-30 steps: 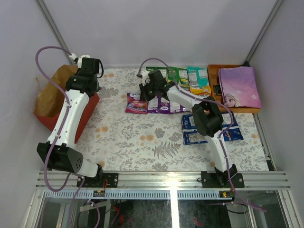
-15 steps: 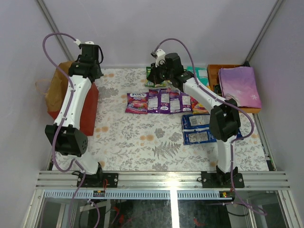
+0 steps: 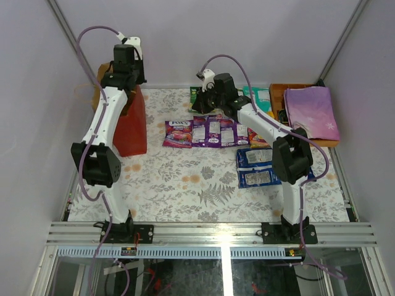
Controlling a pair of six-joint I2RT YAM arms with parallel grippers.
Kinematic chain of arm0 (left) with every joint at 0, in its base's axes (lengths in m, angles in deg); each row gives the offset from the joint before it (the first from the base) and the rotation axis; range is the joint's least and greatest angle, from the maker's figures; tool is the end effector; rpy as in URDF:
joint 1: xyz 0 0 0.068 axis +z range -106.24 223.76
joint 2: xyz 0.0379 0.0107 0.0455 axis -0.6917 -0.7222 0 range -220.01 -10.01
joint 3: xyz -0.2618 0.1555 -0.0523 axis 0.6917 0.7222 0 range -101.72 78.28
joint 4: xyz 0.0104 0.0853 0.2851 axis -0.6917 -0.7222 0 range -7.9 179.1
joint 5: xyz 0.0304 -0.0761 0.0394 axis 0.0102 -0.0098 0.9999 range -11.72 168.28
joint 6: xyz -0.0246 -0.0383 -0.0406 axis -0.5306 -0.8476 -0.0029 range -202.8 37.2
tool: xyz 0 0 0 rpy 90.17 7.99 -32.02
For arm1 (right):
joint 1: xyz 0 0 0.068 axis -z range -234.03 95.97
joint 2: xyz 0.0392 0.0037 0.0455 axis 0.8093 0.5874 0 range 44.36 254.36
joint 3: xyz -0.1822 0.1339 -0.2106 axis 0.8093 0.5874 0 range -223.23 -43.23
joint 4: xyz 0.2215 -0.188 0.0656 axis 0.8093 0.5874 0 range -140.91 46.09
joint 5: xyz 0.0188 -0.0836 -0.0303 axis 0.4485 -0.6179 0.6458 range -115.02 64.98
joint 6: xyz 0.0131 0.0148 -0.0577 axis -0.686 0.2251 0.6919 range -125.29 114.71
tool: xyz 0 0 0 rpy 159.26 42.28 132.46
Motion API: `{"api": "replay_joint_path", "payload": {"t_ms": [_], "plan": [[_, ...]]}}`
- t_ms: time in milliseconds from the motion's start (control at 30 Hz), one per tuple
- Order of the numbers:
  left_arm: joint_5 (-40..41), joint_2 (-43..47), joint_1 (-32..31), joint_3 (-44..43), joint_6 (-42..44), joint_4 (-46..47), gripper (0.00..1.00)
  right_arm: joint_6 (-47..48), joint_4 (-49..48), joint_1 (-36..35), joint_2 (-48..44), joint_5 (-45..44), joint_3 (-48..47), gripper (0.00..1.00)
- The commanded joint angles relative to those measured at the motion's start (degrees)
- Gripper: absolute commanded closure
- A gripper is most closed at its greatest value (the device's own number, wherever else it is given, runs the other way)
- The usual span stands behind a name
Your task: Take the snacks out of the paper bag
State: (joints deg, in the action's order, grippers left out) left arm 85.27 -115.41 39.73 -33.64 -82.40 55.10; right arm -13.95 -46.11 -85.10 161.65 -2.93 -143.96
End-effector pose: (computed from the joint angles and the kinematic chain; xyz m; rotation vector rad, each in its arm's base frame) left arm 0.4799 -0.0282 0.4406 0.0035 2.0477 0.0855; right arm 0.4667 0.3013 0.3156 -0.6467 1.8999 0.8267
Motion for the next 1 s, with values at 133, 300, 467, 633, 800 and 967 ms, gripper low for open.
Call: {"api": "replay_joint_path", "payload": {"t_ms": [133, 300, 467, 633, 800, 967], "plan": [[-8.98, -11.28, -0.33, -9.68, 3.5, 8.79, 1.0, 0.63, -1.02, 0.13, -3.97, 0.01, -1.27, 0.91], [-10.12, -15.04, -2.3, -14.67, 3.0, 9.8, 1.0, 1.21, 0.11, 0.3, -3.05, -0.54, -2.52, 0.9], [-7.09, -15.27, -6.27, -15.15, 5.4, 12.35, 1.0, 1.79, 1.84, 0.47, -2.0, -0.63, -4.42, 0.89], [-6.13, -14.17, -6.86, -15.33, 4.72, 13.34, 0.7, 2.61, 2.53, 0.94, -2.58, -0.72, -4.02, 0.7], [-3.64, -10.86, -6.82, -14.7, 4.61, 12.94, 0.0, -0.45, -0.55, 2.61, -5.52, 3.72, -1.75, 0.11], [1.09, -2.13, -6.84, -6.46, 5.89, 14.2, 0.0, -6.28, -3.02, 5.16, -9.8, 7.35, -0.29, 0.01]]}}
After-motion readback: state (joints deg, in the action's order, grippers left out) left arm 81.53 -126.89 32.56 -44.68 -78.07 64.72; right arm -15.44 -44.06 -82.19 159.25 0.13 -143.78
